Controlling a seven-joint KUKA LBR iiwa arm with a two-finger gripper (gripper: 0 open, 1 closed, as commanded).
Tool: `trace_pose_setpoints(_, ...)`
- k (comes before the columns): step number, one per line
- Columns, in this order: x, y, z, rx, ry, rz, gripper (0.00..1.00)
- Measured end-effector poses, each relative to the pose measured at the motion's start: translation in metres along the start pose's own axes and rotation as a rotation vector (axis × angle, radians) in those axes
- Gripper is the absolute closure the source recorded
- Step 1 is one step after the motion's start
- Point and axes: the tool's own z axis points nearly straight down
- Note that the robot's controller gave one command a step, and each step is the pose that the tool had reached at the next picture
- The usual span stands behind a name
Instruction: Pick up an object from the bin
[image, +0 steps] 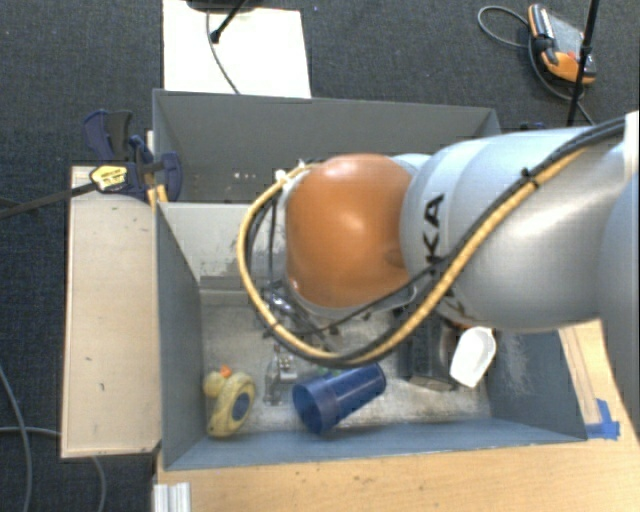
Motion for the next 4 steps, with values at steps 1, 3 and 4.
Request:
trace_pose_setpoints(1, -0.023, 0.012, 0.137, 0.018, -0.008, -0.196, 1.0)
trace_pose_setpoints(3, -0.014, 0.011, -0.009, -0.001, -0.003, -0.157, 1.0)
trace_pose_setpoints(4, -0.013, 0.011, -0.008, 0.0, 0.0, -0.155, 0.0)
